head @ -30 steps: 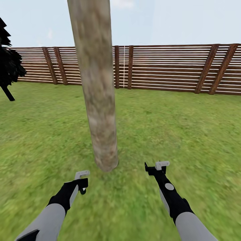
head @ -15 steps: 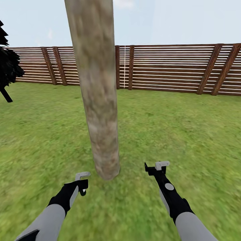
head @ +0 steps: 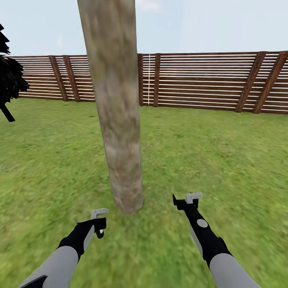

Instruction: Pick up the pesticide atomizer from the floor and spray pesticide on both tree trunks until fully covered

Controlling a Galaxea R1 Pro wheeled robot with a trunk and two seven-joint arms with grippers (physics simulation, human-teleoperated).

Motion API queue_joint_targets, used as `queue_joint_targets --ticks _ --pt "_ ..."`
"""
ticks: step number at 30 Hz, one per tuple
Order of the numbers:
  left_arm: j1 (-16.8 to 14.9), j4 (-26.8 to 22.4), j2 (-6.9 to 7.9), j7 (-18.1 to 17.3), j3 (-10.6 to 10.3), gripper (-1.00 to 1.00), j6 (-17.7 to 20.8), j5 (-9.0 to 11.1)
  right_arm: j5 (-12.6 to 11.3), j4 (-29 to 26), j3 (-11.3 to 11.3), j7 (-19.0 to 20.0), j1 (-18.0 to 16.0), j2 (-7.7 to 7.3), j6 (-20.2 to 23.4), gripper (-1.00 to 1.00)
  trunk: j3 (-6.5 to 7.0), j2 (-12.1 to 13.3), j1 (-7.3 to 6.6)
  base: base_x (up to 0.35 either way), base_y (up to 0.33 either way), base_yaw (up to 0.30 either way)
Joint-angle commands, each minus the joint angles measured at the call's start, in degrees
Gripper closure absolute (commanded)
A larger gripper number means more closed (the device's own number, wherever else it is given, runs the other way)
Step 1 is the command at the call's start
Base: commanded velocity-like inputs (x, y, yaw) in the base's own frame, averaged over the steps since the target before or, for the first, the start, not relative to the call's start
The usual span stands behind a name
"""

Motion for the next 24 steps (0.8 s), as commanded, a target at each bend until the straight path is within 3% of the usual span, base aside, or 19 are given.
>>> queue_joint_targets --ticks 1,4,13,17,20,24 --pt "0.0 0.0 0.0 0.0 0.0 1.0 -0.5 0.0 0.0 0.0 0.0 0.0 0.0 -0.02 0.0 -1.0 -0.18 -0.4 0.23 0.0 0.0 -0.099" --pt "-0.1 0.0 0.07 0.3 0.0 1.0 -2.2 -0.1 0.0 0.0 0.0 0.0 0.0 0.01 0.0 -1.0 -0.72 -1.6 0.88 0.0 0.0 -0.237" --pt "-0.2 0.0 0.15 1.5 0.2 1.0 -2.2 0.0 0.0 -0.3 0.2 0.0 0.0 0.25 0.0 -1.0 -2.34 -5.2 2.86 0.0 0.0 -0.258" --pt "-0.5 0.0 0.13 4.1 0.2 1.0 -2.0 0.1 0.0 -1.7 0.3 -0.1 0.0 2.79 0.6 -1.0 -3.06 -6.8 3.74 0.0 0.0 -0.014" --pt "-0.4 0.0 0.28 4.2 0.6 1.0 -2.2 0.2 0.0 -5.5 0.3 0.1 0.0 3.91 8.0 -1.0 -3.59 -8.0 4.4 0.0 0.0 -0.001" --pt "-0.3 0.1 2.45 4.2 0.7 1.0 -2.2 0.3 0.0 -5.6 0.4 0.1 0.0 3.96 9.7 -1.0 -4.31 -9.6 5.28 0.0 0.0 0.0"
